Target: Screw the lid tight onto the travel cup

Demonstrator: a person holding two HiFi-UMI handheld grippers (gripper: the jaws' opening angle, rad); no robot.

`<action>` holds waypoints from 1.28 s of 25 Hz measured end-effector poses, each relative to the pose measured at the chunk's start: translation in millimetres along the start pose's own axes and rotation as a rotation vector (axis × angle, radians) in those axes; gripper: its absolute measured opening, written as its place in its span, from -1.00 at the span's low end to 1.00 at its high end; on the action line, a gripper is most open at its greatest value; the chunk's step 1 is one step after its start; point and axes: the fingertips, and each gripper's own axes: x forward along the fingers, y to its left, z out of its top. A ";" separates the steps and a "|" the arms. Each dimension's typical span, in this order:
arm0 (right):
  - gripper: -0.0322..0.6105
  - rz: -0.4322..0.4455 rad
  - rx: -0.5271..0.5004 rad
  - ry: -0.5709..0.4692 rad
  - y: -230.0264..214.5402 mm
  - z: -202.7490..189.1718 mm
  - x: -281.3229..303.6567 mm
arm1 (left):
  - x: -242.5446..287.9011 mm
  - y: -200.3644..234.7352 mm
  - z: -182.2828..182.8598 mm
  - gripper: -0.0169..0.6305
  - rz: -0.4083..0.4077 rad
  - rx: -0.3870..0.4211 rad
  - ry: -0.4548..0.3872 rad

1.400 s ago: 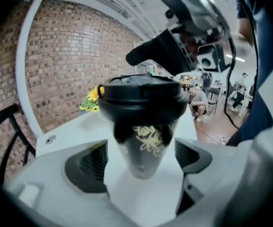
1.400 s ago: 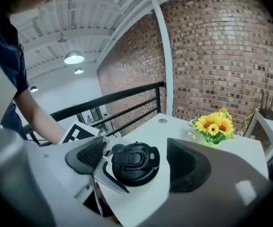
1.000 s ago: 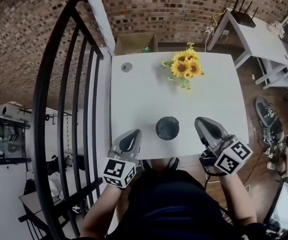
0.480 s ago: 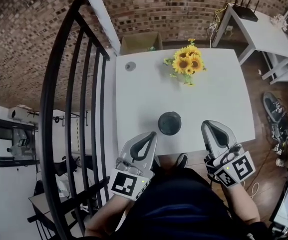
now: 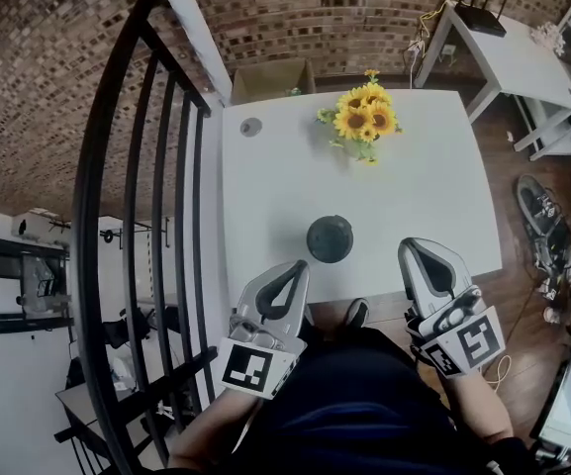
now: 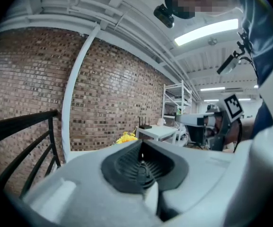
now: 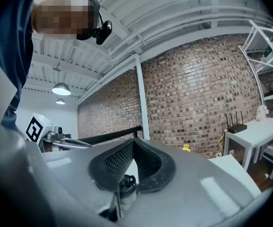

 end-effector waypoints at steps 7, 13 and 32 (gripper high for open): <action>-0.87 0.003 -0.038 0.001 1.1 9.0 2.7 | 2.4 2.6 12.0 -0.94 0.019 -0.014 -0.046; -0.87 -0.001 -0.049 -0.004 2.2 9.6 1.2 | 0.4 1.1 6.6 -0.94 0.019 0.012 -0.027; -0.87 -0.004 -0.053 -0.006 0.0 6.5 -1.1 | -2.1 3.1 7.3 -0.94 0.042 0.016 -0.032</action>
